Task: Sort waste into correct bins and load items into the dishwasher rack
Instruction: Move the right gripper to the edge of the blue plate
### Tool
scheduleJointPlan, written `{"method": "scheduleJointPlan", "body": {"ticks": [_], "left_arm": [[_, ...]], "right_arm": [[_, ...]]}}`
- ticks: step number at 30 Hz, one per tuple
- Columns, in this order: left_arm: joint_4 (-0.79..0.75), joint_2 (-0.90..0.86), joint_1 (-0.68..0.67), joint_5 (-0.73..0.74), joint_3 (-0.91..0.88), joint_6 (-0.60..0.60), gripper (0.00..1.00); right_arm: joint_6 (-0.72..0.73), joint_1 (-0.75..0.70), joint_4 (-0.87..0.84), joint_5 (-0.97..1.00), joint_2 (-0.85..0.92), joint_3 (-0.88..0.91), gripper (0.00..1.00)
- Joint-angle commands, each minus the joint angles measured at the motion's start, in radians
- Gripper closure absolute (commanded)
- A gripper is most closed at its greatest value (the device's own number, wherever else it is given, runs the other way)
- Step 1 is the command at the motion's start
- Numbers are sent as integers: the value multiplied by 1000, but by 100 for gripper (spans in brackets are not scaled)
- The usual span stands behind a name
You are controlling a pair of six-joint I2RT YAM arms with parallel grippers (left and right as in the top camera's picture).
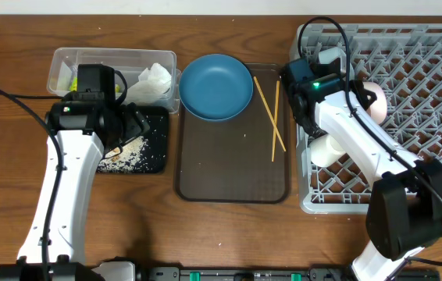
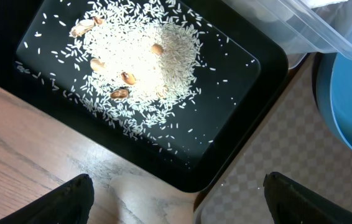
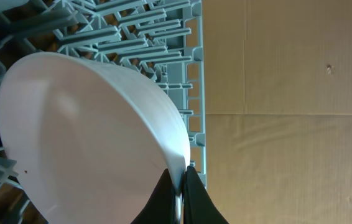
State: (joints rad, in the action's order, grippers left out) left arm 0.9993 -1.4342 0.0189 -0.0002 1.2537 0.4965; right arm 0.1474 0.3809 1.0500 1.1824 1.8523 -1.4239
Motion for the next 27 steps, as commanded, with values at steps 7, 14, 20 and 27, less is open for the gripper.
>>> {"method": "scheduleJointPlan", "body": {"ticks": [7, 14, 20, 27], "left_arm": [[6, 10, 4, -12, 20, -6, 10], [6, 10, 4, -12, 20, -6, 10], [6, 10, 4, -12, 20, -6, 10], [6, 10, 4, -12, 20, -6, 10]], "right_arm": [[1, 64, -16, -151, 21, 4, 81], [1, 119, -31, -246, 19, -19, 51], [1, 116, -26, -275, -33, -102, 46], [-37, 96, -82, -473, -85, -269, 45]]}}
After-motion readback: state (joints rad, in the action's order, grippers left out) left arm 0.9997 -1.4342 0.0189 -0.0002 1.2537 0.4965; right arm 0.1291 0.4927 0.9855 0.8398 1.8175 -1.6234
